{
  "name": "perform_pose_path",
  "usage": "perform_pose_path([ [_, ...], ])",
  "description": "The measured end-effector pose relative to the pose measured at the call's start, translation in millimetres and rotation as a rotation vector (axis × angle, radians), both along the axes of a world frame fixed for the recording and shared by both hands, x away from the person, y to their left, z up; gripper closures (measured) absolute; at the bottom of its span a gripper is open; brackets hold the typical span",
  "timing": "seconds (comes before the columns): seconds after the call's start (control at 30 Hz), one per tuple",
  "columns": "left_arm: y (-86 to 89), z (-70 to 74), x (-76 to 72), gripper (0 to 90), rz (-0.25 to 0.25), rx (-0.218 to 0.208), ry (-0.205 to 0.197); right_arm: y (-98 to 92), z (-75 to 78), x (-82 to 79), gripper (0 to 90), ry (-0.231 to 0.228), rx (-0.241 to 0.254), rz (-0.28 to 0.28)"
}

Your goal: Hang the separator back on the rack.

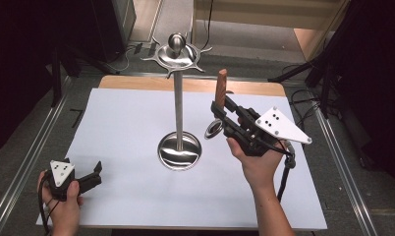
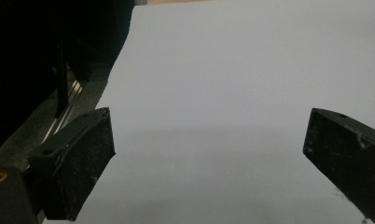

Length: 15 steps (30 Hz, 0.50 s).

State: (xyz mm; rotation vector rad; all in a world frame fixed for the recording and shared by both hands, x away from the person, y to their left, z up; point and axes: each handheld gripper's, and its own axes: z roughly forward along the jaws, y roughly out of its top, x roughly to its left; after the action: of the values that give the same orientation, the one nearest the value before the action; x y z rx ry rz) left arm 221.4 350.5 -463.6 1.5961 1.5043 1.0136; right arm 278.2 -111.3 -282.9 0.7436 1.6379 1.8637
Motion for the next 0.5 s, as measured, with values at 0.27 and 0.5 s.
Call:
perform_pose_path([
  [0.27, 0.4, 0.1, -1.3, 2.8, 0.000, -0.005, -0.010, 4.0, 4.4, -1.7, 69.3, -0.018, 0.014, 0.036],
  [0.5, 0.4, 0.0, -1.0, 2.8, -0.001, -0.002, -0.011, 9.3, 6.7, 0.3, 69.3, -0.014, 0.013, 0.062],
])
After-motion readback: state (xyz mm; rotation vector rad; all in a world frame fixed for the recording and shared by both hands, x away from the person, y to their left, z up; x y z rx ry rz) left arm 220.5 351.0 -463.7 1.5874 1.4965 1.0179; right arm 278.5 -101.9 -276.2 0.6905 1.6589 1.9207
